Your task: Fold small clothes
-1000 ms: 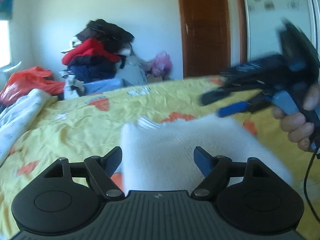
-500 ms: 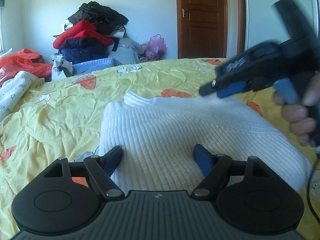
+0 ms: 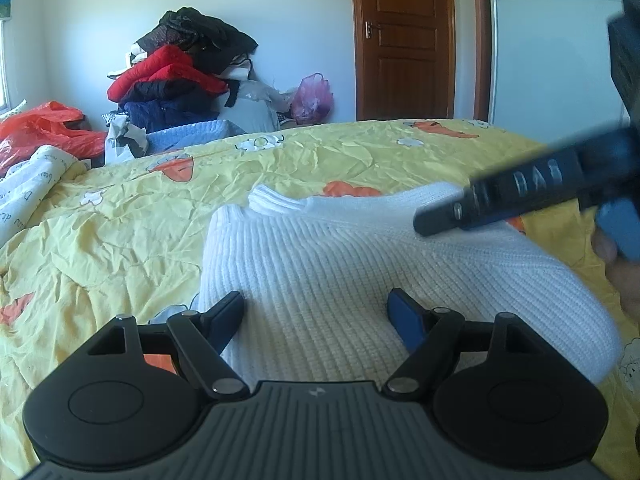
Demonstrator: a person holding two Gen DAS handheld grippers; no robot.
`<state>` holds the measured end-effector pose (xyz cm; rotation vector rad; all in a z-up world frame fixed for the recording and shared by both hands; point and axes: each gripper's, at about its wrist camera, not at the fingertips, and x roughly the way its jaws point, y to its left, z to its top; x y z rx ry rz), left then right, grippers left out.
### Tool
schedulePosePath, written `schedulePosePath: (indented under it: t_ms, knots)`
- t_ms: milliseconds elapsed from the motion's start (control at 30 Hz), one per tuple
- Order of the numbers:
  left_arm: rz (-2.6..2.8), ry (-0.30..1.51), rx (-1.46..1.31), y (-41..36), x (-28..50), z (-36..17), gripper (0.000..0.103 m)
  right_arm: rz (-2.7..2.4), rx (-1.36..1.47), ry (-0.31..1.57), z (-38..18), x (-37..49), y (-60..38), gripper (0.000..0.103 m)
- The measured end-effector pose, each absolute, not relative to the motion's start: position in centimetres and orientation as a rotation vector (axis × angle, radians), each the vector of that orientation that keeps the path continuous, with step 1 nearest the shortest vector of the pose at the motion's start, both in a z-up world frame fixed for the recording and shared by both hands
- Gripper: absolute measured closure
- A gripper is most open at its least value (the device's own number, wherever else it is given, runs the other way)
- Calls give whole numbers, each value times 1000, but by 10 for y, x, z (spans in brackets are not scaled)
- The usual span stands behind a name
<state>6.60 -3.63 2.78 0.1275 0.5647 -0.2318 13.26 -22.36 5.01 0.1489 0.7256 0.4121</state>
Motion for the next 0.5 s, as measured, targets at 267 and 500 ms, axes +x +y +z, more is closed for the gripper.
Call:
schedulePosePath:
  t_ms: [267, 500]
  knots:
    - [-257, 538, 40, -11, 43, 46, 23, 432, 220, 675, 61, 109, -256, 49]
    - [-256, 742, -420, 64, 80, 22, 16, 352, 427, 792, 41, 118, -318, 24]
